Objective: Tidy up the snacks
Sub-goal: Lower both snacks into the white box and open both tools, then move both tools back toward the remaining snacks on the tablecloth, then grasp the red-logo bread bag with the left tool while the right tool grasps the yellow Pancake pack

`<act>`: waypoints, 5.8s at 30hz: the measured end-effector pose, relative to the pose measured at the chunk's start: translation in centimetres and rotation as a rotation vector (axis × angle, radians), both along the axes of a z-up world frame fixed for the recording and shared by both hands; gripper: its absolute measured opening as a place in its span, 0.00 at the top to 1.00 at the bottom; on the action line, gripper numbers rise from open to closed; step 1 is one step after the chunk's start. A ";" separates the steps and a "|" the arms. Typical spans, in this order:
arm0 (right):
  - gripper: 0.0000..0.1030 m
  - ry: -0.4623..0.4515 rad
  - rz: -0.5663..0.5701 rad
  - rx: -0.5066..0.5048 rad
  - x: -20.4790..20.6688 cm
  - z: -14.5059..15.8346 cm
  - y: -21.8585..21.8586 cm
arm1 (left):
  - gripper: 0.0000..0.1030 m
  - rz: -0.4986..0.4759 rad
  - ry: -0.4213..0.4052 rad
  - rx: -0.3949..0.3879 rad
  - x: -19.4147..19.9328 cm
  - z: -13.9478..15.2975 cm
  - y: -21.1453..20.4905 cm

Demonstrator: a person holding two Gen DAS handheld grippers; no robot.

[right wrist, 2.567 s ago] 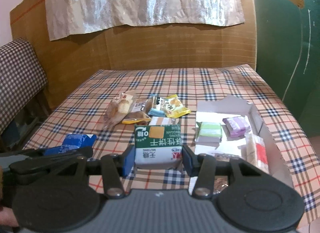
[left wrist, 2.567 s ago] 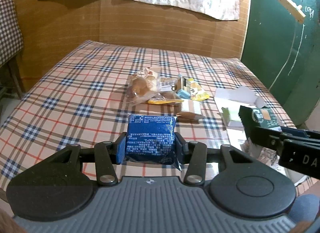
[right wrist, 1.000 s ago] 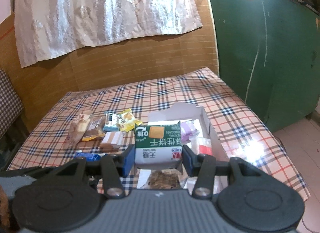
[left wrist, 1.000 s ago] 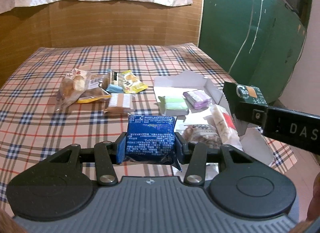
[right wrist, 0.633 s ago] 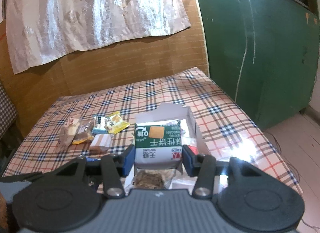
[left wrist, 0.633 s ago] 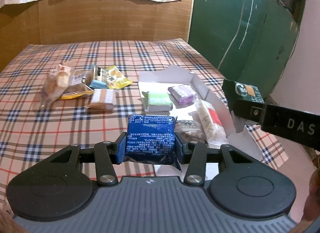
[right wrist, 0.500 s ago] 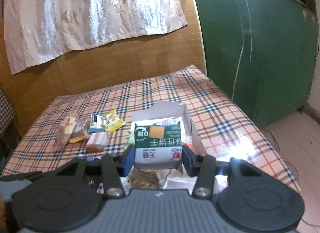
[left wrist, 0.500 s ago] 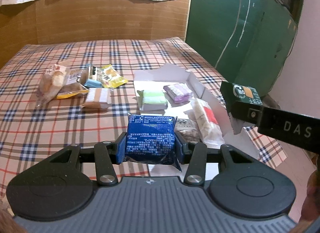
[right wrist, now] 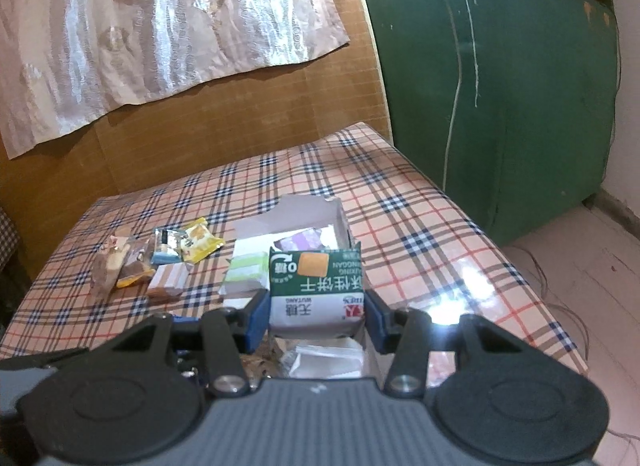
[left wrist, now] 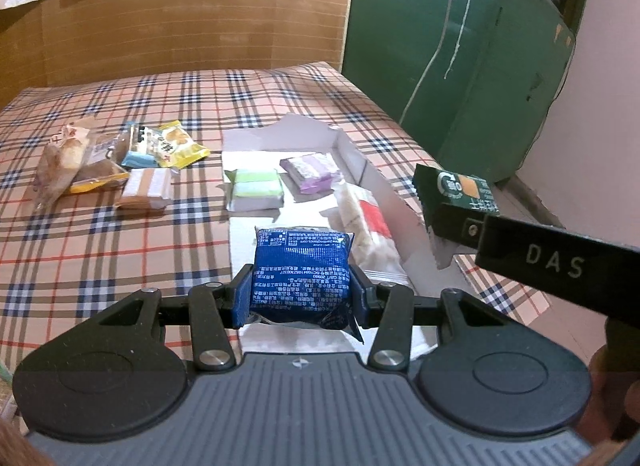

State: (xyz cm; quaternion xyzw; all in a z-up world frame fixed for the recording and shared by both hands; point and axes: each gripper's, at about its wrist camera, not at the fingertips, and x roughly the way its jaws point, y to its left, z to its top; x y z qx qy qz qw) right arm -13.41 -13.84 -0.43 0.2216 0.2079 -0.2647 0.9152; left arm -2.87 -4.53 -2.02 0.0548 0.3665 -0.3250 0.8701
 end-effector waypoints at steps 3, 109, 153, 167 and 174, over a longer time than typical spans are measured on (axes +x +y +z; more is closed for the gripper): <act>0.53 0.002 -0.003 0.010 -0.3 -0.3 -0.3 | 0.46 -0.011 0.003 0.006 -0.2 -0.2 -0.3; 0.32 0.027 0.224 0.060 17.7 -0.5 3.3 | 0.21 0.285 0.072 -0.041 32.4 -9.7 14.1; 0.66 0.135 0.434 -0.009 33.0 -1.7 6.2 | 0.29 0.428 -0.025 -0.008 25.8 -7.0 21.9; 0.66 0.061 0.441 -0.058 25.3 2.9 8.6 | 0.29 0.397 -0.088 -0.023 20.3 -2.7 20.3; 0.66 0.032 0.408 -0.072 21.6 4.3 8.4 | 0.29 0.356 -0.118 -0.031 17.0 -0.9 19.0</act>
